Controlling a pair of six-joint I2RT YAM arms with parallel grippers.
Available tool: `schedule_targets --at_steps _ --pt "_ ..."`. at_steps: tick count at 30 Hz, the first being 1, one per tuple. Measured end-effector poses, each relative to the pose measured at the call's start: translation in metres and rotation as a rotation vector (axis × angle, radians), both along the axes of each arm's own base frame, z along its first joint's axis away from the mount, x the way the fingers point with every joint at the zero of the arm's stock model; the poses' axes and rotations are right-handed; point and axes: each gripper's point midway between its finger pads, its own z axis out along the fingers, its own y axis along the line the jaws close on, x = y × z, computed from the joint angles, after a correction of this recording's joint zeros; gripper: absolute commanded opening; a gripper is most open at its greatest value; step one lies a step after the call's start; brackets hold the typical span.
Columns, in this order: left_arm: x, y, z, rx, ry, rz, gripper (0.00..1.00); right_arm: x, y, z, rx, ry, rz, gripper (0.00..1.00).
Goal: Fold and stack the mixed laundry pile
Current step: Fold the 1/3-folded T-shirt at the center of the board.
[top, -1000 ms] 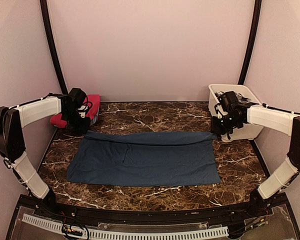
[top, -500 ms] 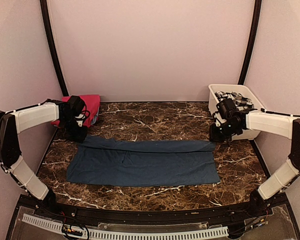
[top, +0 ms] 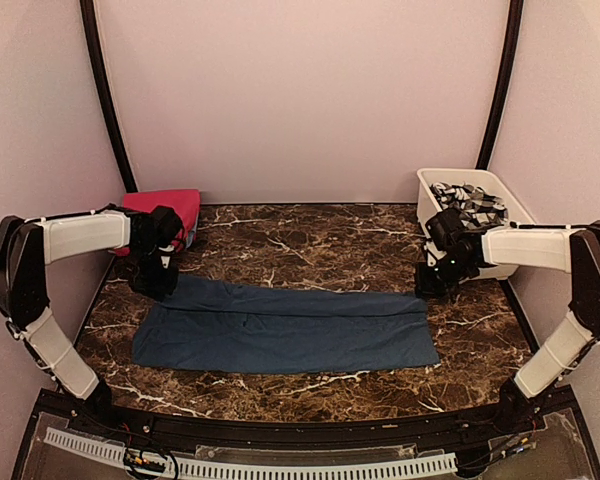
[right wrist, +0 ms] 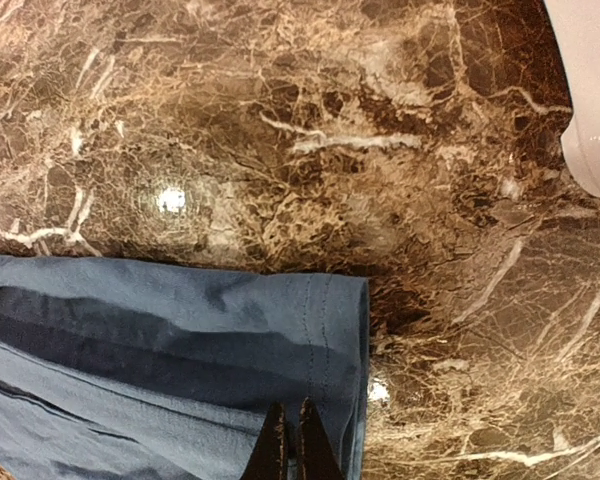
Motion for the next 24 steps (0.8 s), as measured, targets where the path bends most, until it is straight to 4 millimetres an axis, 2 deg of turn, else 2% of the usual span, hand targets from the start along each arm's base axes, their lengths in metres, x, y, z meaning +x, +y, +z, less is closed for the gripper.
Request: schedule_targets --at_steps 3,6,8,9,10,12,14,17,20,22,24 --pt "-0.004 0.000 -0.012 0.025 0.046 -0.006 0.00 -0.003 0.001 -0.008 -0.007 0.024 0.002 0.02" --pt "-0.006 0.001 -0.015 0.037 0.061 -0.006 0.08 -0.007 0.001 -0.011 -0.009 0.037 0.000 0.14" --pt "-0.007 0.003 -0.014 0.046 0.062 0.000 0.20 -0.008 0.000 -0.011 -0.013 0.040 -0.001 0.30" --pt "-0.008 0.004 -0.014 0.049 0.067 -0.003 0.32 -0.009 0.000 -0.012 -0.015 0.044 -0.002 0.42" --pt "-0.010 0.005 -0.014 0.052 0.072 0.007 0.38 -0.009 -0.001 -0.012 -0.017 0.048 -0.005 0.49" --pt "-0.013 0.005 -0.013 0.051 0.081 0.007 0.51 -0.012 -0.002 -0.013 -0.021 0.059 -0.009 0.52" --pt "-0.015 0.005 -0.008 0.042 0.078 0.016 0.55 -0.015 -0.003 -0.013 -0.026 0.067 -0.005 0.54" --pt "-0.016 0.004 0.012 0.019 0.033 0.021 0.58 -0.017 -0.005 -0.006 -0.030 0.059 -0.006 0.65" --pt "-0.008 0.003 0.040 -0.017 -0.050 0.029 0.58 -0.015 -0.007 0.010 -0.028 0.015 0.001 0.69" --pt "0.001 0.000 0.055 -0.044 -0.100 0.031 0.58 -0.012 -0.005 0.024 -0.018 -0.023 0.010 0.68" --pt "0.009 -0.005 0.062 -0.074 -0.127 0.030 0.59 -0.005 -0.001 0.037 -0.003 -0.063 0.029 0.64"
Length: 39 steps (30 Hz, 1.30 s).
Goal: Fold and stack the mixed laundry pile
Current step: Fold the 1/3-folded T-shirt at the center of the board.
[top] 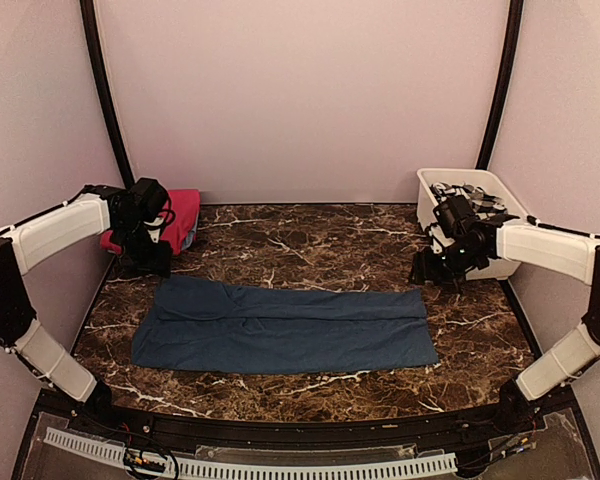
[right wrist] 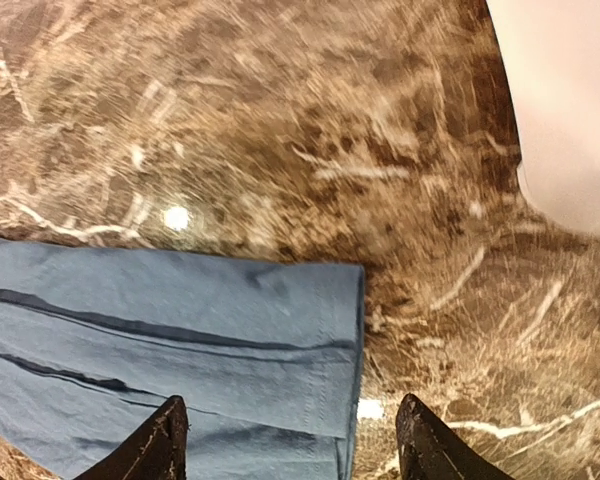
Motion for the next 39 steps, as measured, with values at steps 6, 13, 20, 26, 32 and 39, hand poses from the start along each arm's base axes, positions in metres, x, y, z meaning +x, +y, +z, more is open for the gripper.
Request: schedule_targets --at_steps 6,13,20,26,32,39 --pt "0.020 -0.021 -0.009 -0.085 0.005 -0.023 0.58 0.013 0.019 0.006 0.041 -0.010 0.086 0.56" --pt "0.035 -0.063 -0.011 -0.260 -0.019 -0.153 0.57 0.005 0.025 -0.009 0.041 0.038 0.139 0.55" --pt "0.045 -0.057 -0.034 -0.187 0.011 -0.150 0.58 0.001 0.021 -0.024 0.017 0.077 0.133 0.56" --pt "0.050 -0.028 -0.055 -0.087 0.047 -0.050 0.57 -0.005 0.014 -0.039 -0.006 0.121 0.119 0.52" --pt "0.043 0.018 -0.061 -0.017 0.054 0.109 0.58 -0.009 0.005 -0.047 -0.010 0.144 0.098 0.50" --pt "0.017 0.044 -0.064 0.018 0.076 0.200 0.57 -0.011 0.001 -0.050 -0.005 0.156 0.088 0.48"
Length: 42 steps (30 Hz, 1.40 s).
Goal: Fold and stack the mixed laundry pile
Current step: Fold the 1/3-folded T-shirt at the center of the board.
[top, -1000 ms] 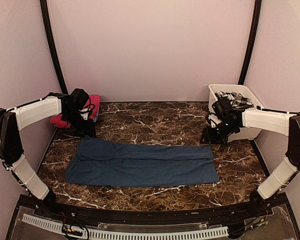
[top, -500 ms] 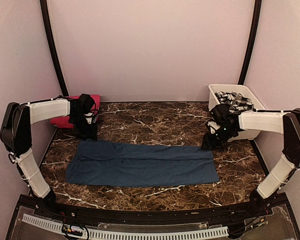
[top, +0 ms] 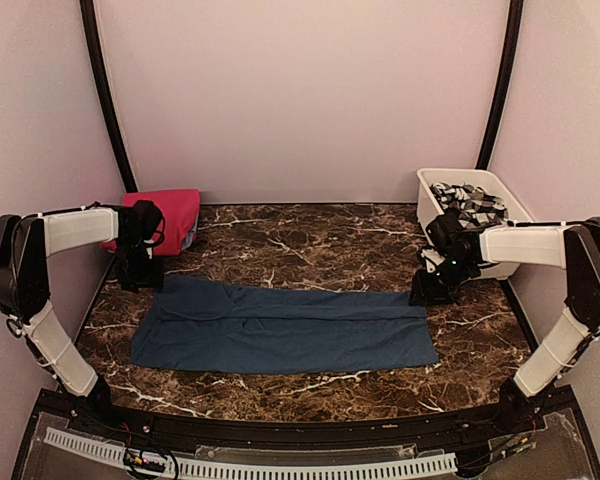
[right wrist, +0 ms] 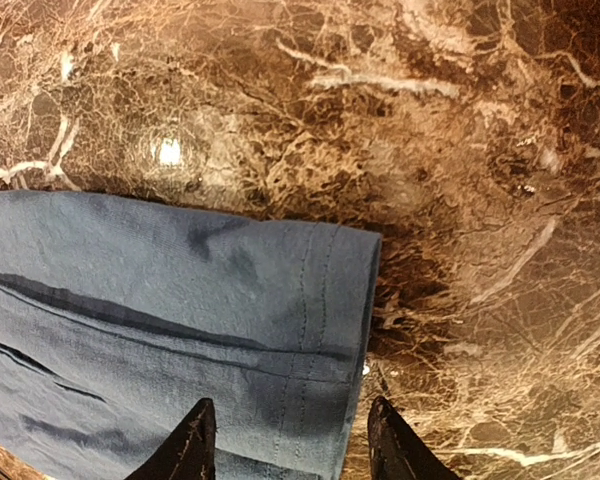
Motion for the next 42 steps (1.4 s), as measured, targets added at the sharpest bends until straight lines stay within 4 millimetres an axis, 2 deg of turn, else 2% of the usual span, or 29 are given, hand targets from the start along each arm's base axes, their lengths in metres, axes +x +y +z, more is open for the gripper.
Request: schedule_targets --at_steps 4,10,12,17,19,28,33,35,37,42 --pt "-0.012 -0.003 -0.010 -0.022 0.035 0.001 0.55 -0.003 -0.001 -0.003 0.005 0.011 -0.005 0.46" --pt "-0.015 -0.012 -0.011 -0.082 0.041 0.004 0.47 -0.004 -0.002 -0.005 0.007 0.019 -0.014 0.46" --pt "-0.020 -0.018 -0.004 -0.122 0.023 0.007 0.46 -0.005 -0.003 -0.006 0.010 0.022 -0.020 0.45" --pt "-0.030 -0.026 0.028 -0.197 -0.068 0.004 0.42 -0.006 -0.004 -0.007 0.011 0.026 -0.027 0.39" --pt "-0.030 -0.030 0.031 -0.222 -0.072 0.000 0.42 -0.006 -0.005 -0.007 0.012 0.024 -0.030 0.37" --pt "-0.043 -0.037 0.003 -0.253 0.032 0.006 0.45 -0.004 -0.007 -0.007 0.016 0.021 -0.037 0.31" --pt "-0.046 -0.039 -0.006 -0.256 0.055 0.002 0.41 -0.004 -0.007 -0.006 0.017 0.022 -0.037 0.23" --pt "-0.046 -0.039 -0.009 -0.258 0.061 0.003 0.41 -0.004 -0.006 -0.006 0.019 0.021 -0.034 0.24" --pt "-0.045 -0.040 -0.010 -0.262 0.061 0.002 0.41 -0.003 -0.006 -0.006 0.020 0.020 -0.034 0.29" --pt "-0.044 -0.041 -0.010 -0.268 0.056 -0.001 0.41 -0.003 -0.007 -0.008 0.018 0.023 -0.036 0.32"
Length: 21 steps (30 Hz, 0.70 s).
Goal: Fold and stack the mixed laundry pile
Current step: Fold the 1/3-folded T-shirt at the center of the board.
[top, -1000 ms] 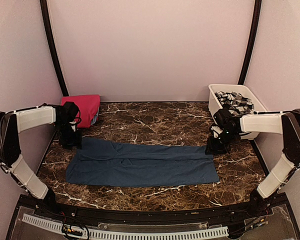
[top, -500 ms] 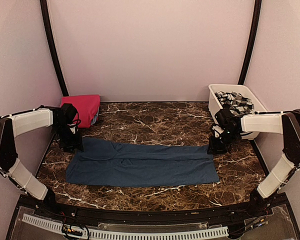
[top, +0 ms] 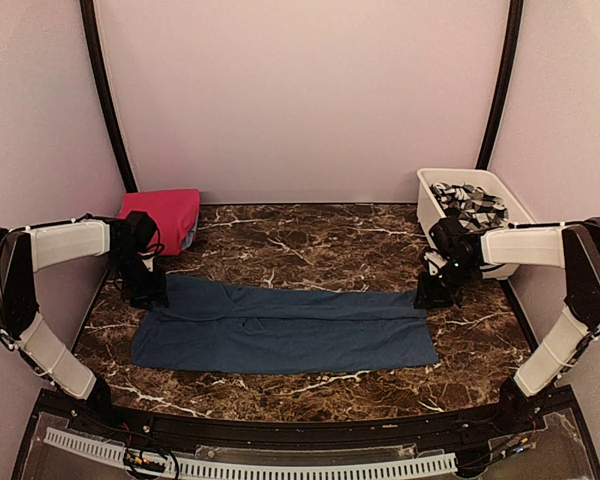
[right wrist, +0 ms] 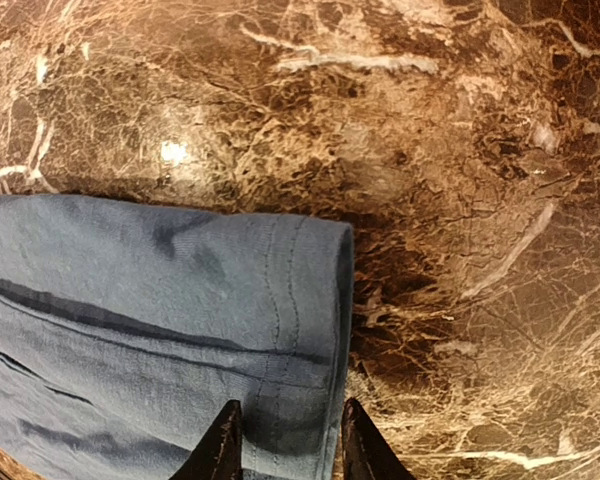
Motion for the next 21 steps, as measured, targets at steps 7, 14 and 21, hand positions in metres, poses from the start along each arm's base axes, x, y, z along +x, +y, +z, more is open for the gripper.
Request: schedule_targets --at_steps 7,14,21 --pt "-0.0002 -0.0013 0.0000 -0.007 0.001 -0.001 0.39 0.0009 0.0013 -0.0056 0.005 0.019 0.000 0.00" --pt "-0.0011 -0.0039 -0.0007 -0.014 0.002 -0.008 0.25 0.0031 0.0023 -0.0025 0.011 0.011 0.002 0.00" --pt "-0.0024 -0.0067 -0.0013 -0.023 0.006 -0.015 0.08 0.0046 0.0027 0.0008 0.014 0.001 0.003 0.00"
